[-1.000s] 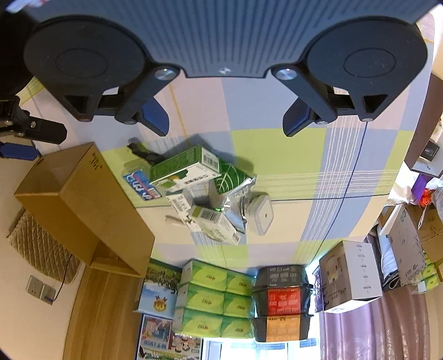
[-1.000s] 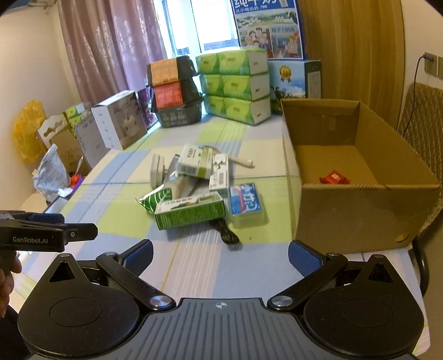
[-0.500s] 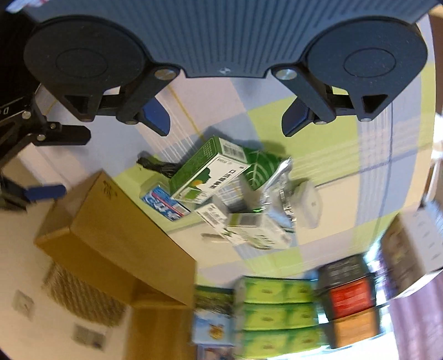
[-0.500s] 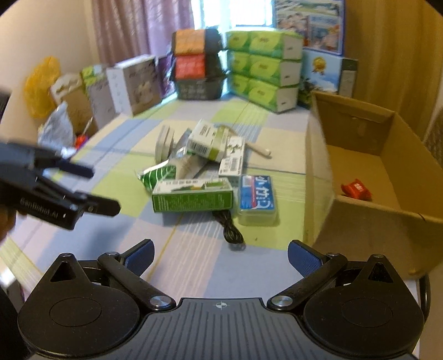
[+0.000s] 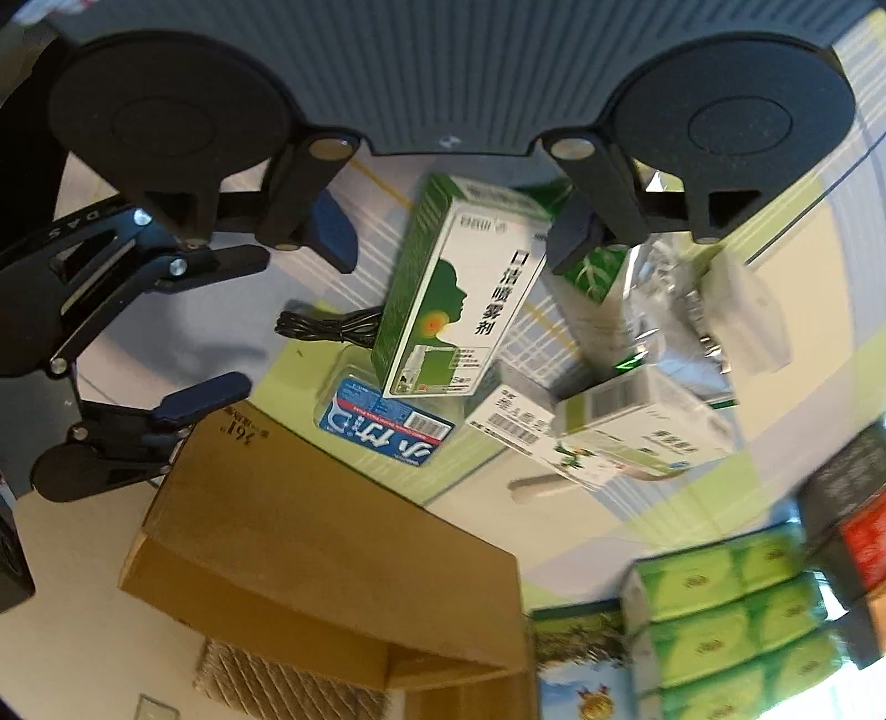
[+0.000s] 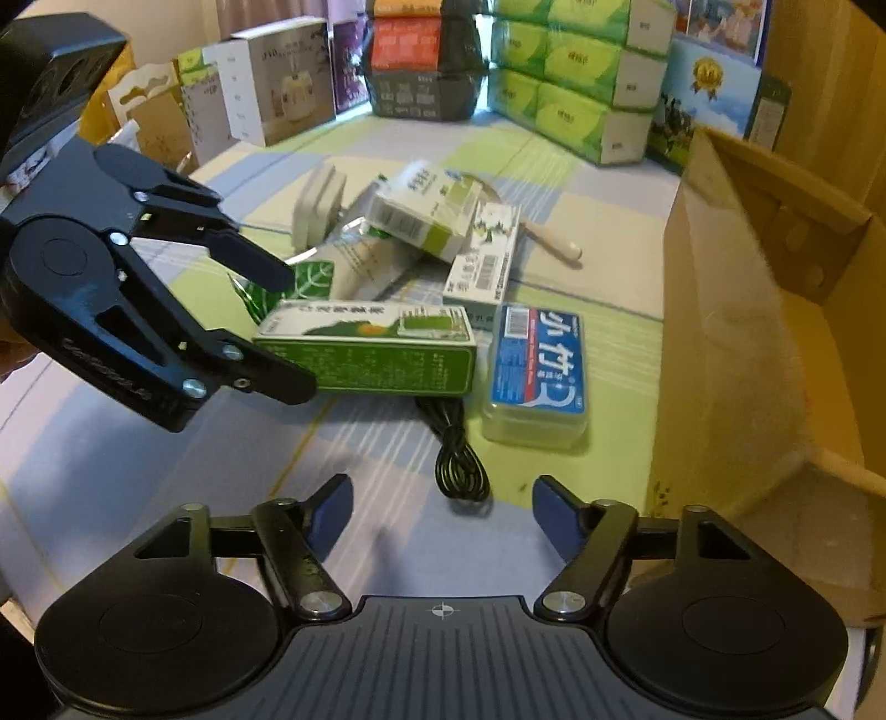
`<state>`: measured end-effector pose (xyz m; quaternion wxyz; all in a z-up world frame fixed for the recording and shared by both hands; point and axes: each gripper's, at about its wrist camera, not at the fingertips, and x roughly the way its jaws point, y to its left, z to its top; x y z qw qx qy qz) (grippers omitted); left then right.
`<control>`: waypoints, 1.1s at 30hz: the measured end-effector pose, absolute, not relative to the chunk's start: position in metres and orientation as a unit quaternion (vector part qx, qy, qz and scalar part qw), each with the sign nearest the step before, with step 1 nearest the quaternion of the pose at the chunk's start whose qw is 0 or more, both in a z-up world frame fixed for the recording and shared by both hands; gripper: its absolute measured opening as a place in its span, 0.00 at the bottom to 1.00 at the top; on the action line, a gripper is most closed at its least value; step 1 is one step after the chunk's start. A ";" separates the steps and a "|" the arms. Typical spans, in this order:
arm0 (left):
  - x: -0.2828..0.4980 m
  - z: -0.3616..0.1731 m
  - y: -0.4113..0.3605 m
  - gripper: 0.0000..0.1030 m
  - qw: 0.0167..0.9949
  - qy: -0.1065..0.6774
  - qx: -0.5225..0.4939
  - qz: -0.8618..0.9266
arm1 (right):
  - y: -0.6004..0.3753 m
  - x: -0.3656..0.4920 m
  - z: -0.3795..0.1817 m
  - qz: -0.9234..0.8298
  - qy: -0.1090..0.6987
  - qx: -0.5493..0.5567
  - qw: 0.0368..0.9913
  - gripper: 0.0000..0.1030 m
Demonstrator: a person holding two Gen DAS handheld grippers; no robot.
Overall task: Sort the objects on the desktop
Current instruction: 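Grasp the green-and-white medicine box with the left tool while the right tool grasps the black cable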
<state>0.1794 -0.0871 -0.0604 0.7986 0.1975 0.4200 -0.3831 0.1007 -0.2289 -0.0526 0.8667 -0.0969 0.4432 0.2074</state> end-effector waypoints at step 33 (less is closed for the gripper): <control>0.066 -0.071 -0.035 0.49 0.871 0.440 0.046 -0.214 | -0.216 0.051 -0.074 0.227 0.443 -0.010 0.867 0.48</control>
